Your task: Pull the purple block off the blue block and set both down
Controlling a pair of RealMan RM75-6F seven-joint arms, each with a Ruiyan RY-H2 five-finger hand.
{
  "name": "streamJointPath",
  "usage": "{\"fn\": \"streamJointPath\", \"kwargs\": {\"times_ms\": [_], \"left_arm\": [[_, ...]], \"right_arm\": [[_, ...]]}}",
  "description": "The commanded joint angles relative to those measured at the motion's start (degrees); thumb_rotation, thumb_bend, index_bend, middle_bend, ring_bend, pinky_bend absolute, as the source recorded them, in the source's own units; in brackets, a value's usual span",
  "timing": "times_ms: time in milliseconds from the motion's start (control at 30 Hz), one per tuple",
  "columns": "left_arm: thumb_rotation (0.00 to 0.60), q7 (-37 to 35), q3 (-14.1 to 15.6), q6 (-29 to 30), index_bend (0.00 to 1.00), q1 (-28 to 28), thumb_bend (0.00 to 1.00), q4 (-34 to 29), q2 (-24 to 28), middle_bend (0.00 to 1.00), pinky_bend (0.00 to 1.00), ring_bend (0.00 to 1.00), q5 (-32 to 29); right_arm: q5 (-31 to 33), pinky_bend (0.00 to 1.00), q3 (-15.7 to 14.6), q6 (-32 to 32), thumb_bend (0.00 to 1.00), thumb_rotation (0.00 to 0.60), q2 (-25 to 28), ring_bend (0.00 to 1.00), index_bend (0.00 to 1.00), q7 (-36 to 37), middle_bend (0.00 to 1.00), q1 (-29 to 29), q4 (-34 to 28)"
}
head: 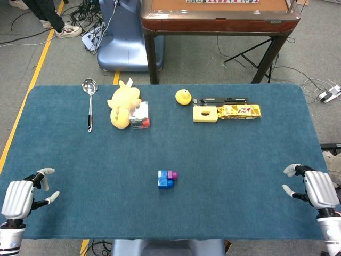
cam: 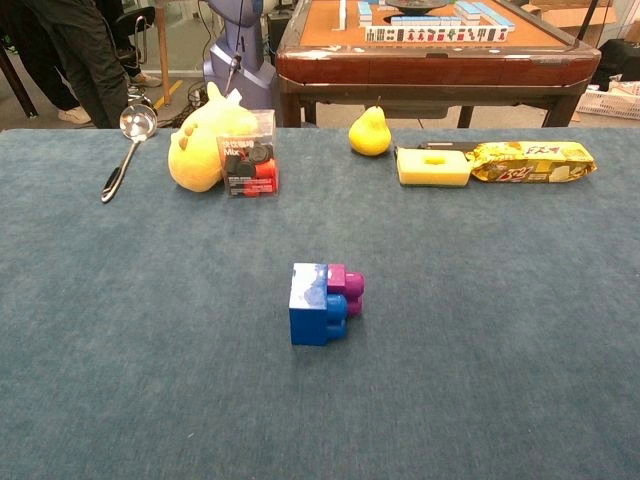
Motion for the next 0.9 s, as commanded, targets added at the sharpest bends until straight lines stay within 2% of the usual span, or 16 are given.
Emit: {"fn": "streamJointPath", "kwargs": {"times_ms": [33,233,333,400,467,567,733,900], "left_arm": [[0.6,0.22,0.04,0.18,0.41,0.0,0.12,-0.25,-0.12,0.63,0.79,0.61,0.2],[0.6,-3.16,-0.91,-0.23,0.42,-1.15,0.12,-2.89,-0.29,0.63,0.84,0.63,0.54],[0.6,-2.69,-1.36,-1.3,0.35,-2.77,0.11,-6.28,0.38,0.72,0.93,0.7,2.07],[0.6,-2.14,-1.55,-2.78,0.28,-4.08,0.06,-9.12,1.01,0.82,0.98,0.78,2.89],[0.6,-1.43,-1.81,-5.32,0.23,-5.96,0.01,-12.69,1.81,0.91,1.0,0.85,3.48],[0.6,0.37,-2.72,-9.34,0.21,-9.08,0.0,-16.66,2.23,0.98,1.0,0.92,3.72],[0.6,2.49,-4.63,-17.2,0.18,-15.06,0.0,-20.59,0.44,1.0,1.0,0.97,2.08],[0.6,3.0,-6.44,-24.8,0.15,-20.87,0.0,-21.47,-2.34,1.0,1.0,1.0,-1.16]], "right_arm": [[-0.09,0.57,-0.09,0.14,0.18,0.6,0.05,0.44,0.47,-0.05,0.49,-0.11,-0.01],[0.22,0.57,0.31,0.39,0.18,0.6,0.33,0.44,0.47,0.81,0.49,-0.15,-0.29],[0.03,0.58,0.58,0.52,0.18,0.6,0.88,0.44,0.47,0.71,0.49,0.05,-0.65],[0.1,0.58,0.88,0.66,0.18,0.6,1.29,0.44,0.47,0.67,0.49,0.16,-0.92],[0.22,0.58,1.24,0.83,0.18,0.6,1.78,0.44,0.47,0.72,0.49,0.28,-1.25],[0.38,0.58,1.71,0.92,0.18,0.6,2.33,0.44,0.47,0.75,0.49,0.52,-1.63],[0.46,0.58,2.05,0.23,0.18,0.6,3.14,0.44,0.47,0.34,0.49,1.17,-2.1],[0.73,0.58,2.12,-0.54,0.18,0.6,3.63,0.44,0.47,0.08,0.49,1.61,-2.17]]}}
